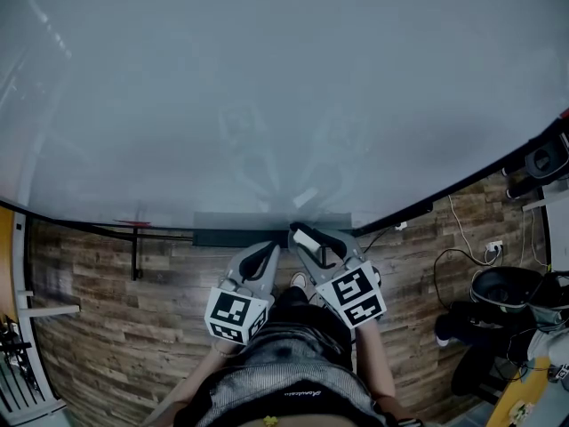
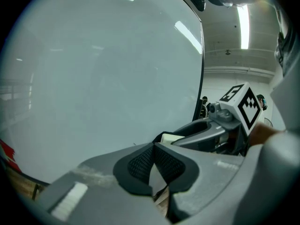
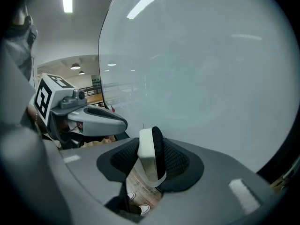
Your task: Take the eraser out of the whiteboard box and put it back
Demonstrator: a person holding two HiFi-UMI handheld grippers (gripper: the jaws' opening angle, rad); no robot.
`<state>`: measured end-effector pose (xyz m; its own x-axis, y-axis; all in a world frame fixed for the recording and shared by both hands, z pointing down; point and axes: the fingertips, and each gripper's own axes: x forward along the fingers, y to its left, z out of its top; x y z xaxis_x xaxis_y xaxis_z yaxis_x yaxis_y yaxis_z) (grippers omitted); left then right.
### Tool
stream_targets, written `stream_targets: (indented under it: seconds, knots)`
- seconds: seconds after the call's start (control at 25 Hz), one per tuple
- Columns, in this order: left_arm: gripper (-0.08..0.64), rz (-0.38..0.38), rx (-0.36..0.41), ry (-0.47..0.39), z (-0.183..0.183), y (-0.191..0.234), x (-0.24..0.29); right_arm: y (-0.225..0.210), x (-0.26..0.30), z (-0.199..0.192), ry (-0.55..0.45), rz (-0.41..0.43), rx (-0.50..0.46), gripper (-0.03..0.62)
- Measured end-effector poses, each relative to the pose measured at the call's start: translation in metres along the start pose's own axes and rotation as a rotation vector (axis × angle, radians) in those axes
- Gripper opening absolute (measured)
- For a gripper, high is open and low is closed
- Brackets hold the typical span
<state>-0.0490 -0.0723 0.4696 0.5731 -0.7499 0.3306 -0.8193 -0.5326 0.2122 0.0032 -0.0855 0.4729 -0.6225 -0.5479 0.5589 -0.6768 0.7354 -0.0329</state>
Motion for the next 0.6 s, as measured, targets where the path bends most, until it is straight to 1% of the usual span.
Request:
stream_targets:
  seconds: [0.28,0.44,0.6]
  knots:
    - [0.0,0.007,-0.006,0.001,0.001,0.004,0.006,-0.005,0.016,-0.017,0.031,0.009,0.003,0.161]
    - [0.0,0.0,-0.004,0.015,-0.001,0.006,0.003,-0.002,0.024,-0.025,0.043,0.017,0.017,0.161]
    - [0.0,-0.002,-0.004,0.004,-0.002,0.008,0.004,-0.001,0.032,-0.035,0.054,0.025,0.031,0.161]
